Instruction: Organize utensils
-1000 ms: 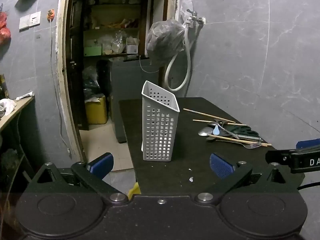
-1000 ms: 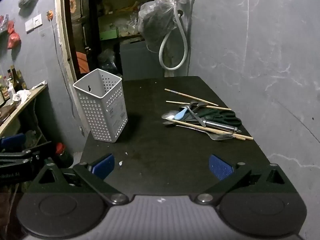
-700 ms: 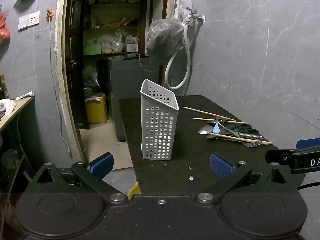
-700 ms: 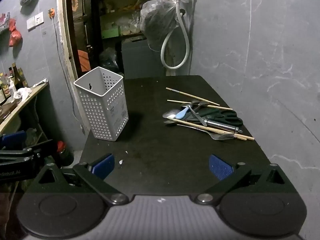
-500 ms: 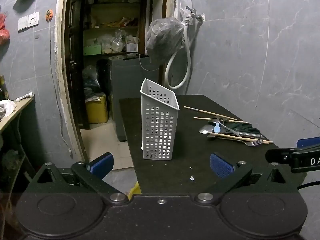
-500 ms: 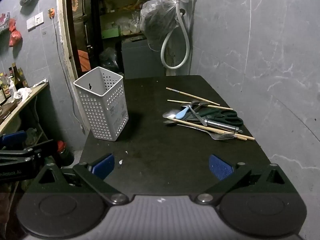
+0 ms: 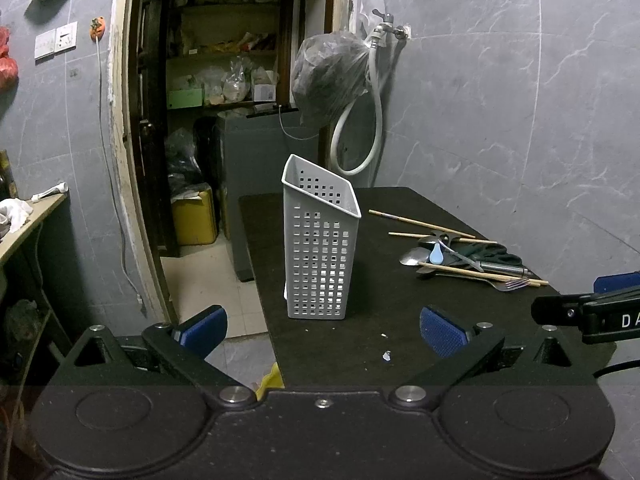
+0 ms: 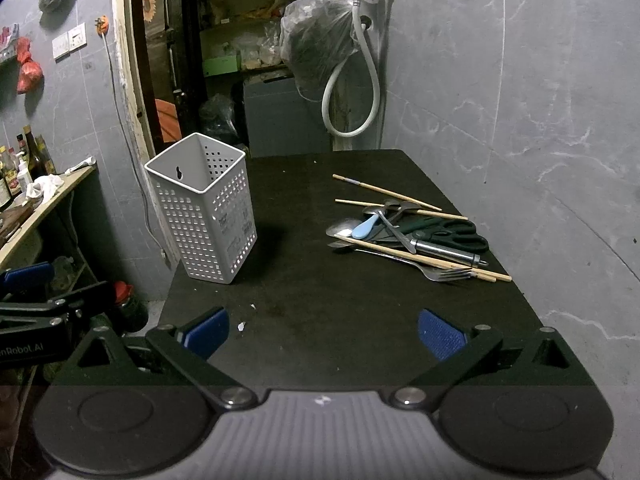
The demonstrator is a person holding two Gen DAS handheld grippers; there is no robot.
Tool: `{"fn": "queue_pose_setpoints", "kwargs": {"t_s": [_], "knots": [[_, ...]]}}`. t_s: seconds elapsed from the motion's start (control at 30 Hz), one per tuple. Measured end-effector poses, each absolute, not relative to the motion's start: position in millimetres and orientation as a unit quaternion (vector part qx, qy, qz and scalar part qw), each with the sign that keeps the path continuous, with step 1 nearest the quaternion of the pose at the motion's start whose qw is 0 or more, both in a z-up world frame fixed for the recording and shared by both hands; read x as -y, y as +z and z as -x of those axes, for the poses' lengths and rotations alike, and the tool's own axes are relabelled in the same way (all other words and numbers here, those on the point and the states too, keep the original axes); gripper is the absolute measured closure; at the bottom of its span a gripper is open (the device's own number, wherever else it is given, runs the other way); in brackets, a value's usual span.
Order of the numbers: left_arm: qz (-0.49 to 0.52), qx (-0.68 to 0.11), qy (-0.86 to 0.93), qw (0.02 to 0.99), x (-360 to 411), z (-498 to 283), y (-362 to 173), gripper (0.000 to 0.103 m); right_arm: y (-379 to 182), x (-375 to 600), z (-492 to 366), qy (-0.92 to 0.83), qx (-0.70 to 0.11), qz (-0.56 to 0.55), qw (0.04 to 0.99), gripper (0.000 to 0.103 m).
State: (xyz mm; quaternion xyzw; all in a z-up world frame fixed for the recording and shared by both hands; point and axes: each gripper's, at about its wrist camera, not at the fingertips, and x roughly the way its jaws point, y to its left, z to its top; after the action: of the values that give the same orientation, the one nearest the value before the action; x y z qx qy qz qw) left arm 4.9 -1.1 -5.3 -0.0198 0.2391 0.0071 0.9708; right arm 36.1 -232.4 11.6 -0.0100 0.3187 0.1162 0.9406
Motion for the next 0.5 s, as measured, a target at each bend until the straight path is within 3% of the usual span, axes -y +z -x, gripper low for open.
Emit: {"fn": "queue_pose_setpoints", "kwargs": {"t_s": [0.5], "knots": [[0.023,-0.242,0.003,0.970,-4,-14,-14,0.001,10,237,-48,0.113,-0.322,0.014,0.940,0.000]]}}
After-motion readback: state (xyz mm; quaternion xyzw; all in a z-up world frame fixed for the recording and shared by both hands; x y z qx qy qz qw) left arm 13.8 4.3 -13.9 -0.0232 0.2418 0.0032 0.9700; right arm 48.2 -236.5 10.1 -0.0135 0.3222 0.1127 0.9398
